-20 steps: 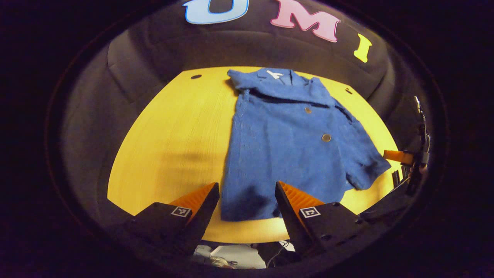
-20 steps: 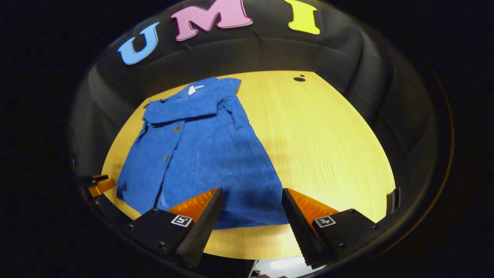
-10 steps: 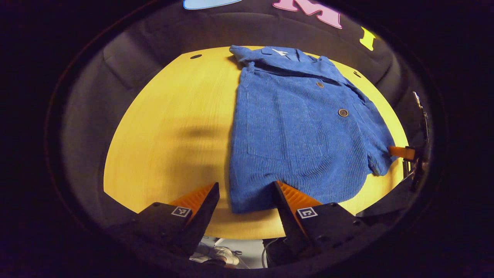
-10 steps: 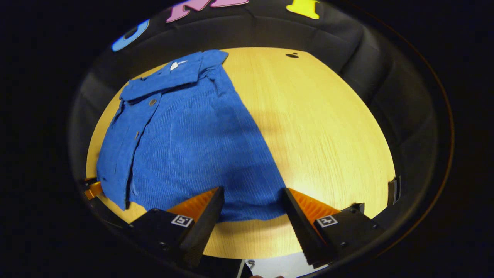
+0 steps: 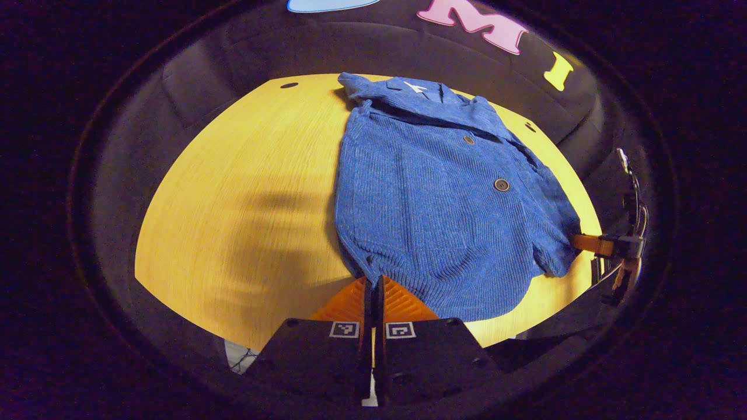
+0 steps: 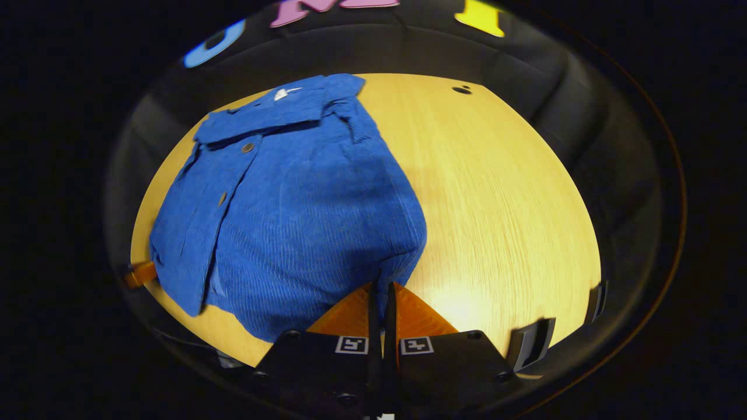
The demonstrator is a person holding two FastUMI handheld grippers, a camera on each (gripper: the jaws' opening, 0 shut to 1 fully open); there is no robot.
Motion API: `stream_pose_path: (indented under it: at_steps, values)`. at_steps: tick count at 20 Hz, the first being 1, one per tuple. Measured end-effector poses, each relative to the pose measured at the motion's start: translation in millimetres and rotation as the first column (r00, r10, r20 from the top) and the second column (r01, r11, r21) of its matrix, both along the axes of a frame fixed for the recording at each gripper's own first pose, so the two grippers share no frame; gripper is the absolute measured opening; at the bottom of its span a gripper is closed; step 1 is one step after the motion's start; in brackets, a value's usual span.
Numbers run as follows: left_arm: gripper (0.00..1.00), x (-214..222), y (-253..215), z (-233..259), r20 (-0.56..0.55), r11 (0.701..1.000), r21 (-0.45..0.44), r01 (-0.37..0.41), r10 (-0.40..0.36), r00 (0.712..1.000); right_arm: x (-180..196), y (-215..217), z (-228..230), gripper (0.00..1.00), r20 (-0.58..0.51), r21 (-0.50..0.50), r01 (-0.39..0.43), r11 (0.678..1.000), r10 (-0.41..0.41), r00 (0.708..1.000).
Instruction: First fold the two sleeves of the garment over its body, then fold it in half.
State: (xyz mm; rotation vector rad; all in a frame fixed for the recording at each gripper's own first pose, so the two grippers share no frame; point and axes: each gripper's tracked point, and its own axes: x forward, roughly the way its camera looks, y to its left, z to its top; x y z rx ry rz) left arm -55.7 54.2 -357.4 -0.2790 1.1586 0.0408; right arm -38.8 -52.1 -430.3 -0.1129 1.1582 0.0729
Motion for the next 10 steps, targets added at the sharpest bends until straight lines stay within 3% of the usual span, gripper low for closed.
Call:
stream_pose_path:
  at_steps: [3, 6, 10]
  values:
    - [0.0, -2, -2, 0, 0.008, 0.996, -0.075, -0.048, 0.049, 0.999, -2, 0, 2, 0.05, -0.003, 0.031, 0.048, 0.998, -0.048, 0.999]
    - [0.0, -2, -2, 7, 0.013, 0.994, -0.079, -0.07, 0.072, 0.997, 3, 16, 18, 0.05, 0.005, 0.094, 0.07, 0.993, -0.071, 0.997]
    - [0.0, 14, -10, 45, 0.074, 0.992, -0.105, -0.063, 0.071, 0.995, 28, 36, 58, 0.05, 0.08, 0.129, 0.006, 0.992, -0.016, 0.997]
